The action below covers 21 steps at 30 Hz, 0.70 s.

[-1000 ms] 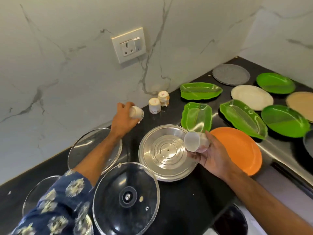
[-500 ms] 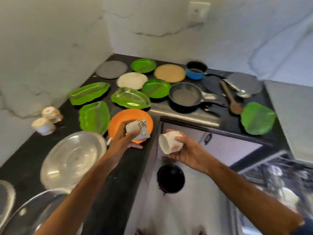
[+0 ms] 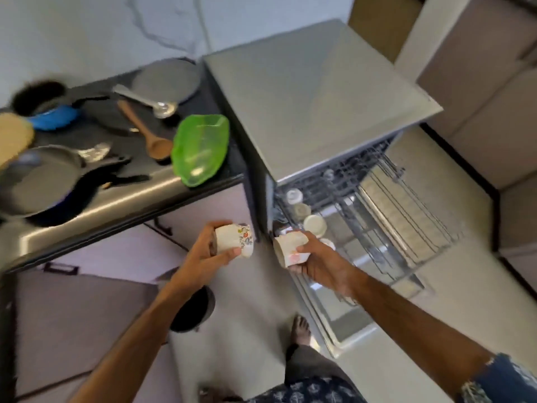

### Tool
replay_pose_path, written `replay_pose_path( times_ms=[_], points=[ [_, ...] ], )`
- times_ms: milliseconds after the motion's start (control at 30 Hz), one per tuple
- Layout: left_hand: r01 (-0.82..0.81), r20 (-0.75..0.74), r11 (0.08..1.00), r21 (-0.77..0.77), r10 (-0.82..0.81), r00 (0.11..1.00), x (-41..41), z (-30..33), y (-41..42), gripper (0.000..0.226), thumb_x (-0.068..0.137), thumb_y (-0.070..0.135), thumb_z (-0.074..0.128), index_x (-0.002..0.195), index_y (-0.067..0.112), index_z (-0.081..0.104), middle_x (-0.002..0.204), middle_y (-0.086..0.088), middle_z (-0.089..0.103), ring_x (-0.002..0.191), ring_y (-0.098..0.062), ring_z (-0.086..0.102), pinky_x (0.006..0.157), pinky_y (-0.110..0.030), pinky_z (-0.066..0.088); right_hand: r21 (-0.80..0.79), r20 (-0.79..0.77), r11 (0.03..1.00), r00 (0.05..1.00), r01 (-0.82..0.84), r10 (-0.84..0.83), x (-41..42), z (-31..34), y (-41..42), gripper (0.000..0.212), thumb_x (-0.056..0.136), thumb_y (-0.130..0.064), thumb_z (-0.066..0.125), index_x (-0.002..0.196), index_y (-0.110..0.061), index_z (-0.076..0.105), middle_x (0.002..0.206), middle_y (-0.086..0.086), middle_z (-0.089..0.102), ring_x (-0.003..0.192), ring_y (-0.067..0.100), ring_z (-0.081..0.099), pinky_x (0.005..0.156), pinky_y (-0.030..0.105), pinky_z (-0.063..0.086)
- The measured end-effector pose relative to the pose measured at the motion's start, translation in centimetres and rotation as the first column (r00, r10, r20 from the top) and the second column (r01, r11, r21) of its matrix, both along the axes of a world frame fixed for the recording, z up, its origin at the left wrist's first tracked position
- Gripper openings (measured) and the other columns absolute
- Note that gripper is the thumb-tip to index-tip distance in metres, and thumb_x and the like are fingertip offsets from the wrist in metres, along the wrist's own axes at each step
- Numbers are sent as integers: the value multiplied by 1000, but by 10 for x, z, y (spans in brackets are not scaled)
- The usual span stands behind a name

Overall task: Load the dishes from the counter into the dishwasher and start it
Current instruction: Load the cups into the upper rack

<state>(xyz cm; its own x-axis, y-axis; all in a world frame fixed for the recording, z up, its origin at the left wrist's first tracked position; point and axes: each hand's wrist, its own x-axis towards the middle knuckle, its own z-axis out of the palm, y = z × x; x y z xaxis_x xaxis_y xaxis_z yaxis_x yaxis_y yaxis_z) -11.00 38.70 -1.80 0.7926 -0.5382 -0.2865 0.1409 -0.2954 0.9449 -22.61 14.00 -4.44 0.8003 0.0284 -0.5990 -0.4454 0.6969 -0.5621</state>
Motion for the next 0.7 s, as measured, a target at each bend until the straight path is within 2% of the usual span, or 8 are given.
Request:
replay_pose_path(
  times_ms=[67, 133, 200, 267, 367, 467, 600, 700],
  points=[
    [111, 35, 992, 52, -113, 993, 2, -13, -49, 64, 77, 25, 85, 129, 15, 49, 118, -5, 60, 100, -8, 63, 76, -21, 54, -58, -48, 995, 996, 75, -78, -16, -19, -42, 57, 75, -7, 61, 130, -12, 51, 115, 12, 60, 93, 22, 66, 66, 31, 59],
    [218, 62, 971, 103, -225, 973, 3, -24, -88, 65, 73, 36, 80, 129, 21, 50, 121, -5, 58, 105, -10, 62, 80, -24, 52, -144, -90, 982, 986, 124, -138, -33, -40, -76, 60, 73, -2, 63, 130, -12, 49, 120, 13, 58, 102, 26, 64, 77, 37, 59],
    [295, 28, 947, 123, -301, 953, 3, -41, -126, 62, 77, 21, 82, 129, 18, 50, 122, -5, 55, 105, -5, 61, 80, -22, 52, -257, -133, 956, 975, 140, -179, -50, -61, -105, 58, 78, 2, 66, 131, -13, 49, 126, 16, 55, 107, 30, 60, 89, 44, 52],
    [368, -1, 921, 131, -371, 929, 2, -55, -160, 62, 78, 6, 81, 131, 11, 49, 125, -7, 52, 105, 0, 61, 81, -21, 51, -427, -179, 900, 967, 91, -183, -67, -78, -128, 60, 79, 0, 71, 133, -16, 49, 127, 16, 54, 108, 29, 60, 88, 41, 51],
    [459, -7, 877, 144, -463, 886, 1, -78, -202, 66, 78, 5, 82, 134, 12, 47, 132, -9, 48, 115, -12, 58, 84, -15, 49, -695, -278, 711, 952, -107, -128, -83, -100, -150, 64, 78, -4, 78, 133, -18, 48, 120, 6, 55, 108, 23, 57, 79, 23, 49],
    [522, 34, 830, 199, -538, 842, 1, -100, -235, 63, 79, 7, 81, 131, 22, 49, 134, -5, 45, 116, -8, 54, 86, -13, 48, -801, -343, 535, 939, -270, -40, -88, -128, -158, 69, 76, -9, 80, 137, -17, 47, 120, 5, 50, 110, 21, 52, 82, 21, 39],
    [596, 84, 765, 244, -629, 773, 5, -139, -263, 64, 79, 13, 81, 134, 24, 49, 130, -2, 45, 114, -6, 51, 92, -20, 47, -846, -408, 347, 911, -404, 66, -90, -179, -148, 74, 79, -25, 77, 142, -22, 39, 134, 8, 47, 114, 30, 56, 92, 34, 45],
    [624, 140, 718, 308, -683, 717, 14, -163, -274, 66, 80, 14, 81, 136, 24, 47, 128, 0, 44, 113, -8, 49, 95, -26, 48, -863, -474, 160, 878, -478, 67, -83, -206, -135, 74, 81, -30, 74, 143, -26, 35, 140, -1, 45, 110, 31, 60, 84, 42, 51]
  ],
)
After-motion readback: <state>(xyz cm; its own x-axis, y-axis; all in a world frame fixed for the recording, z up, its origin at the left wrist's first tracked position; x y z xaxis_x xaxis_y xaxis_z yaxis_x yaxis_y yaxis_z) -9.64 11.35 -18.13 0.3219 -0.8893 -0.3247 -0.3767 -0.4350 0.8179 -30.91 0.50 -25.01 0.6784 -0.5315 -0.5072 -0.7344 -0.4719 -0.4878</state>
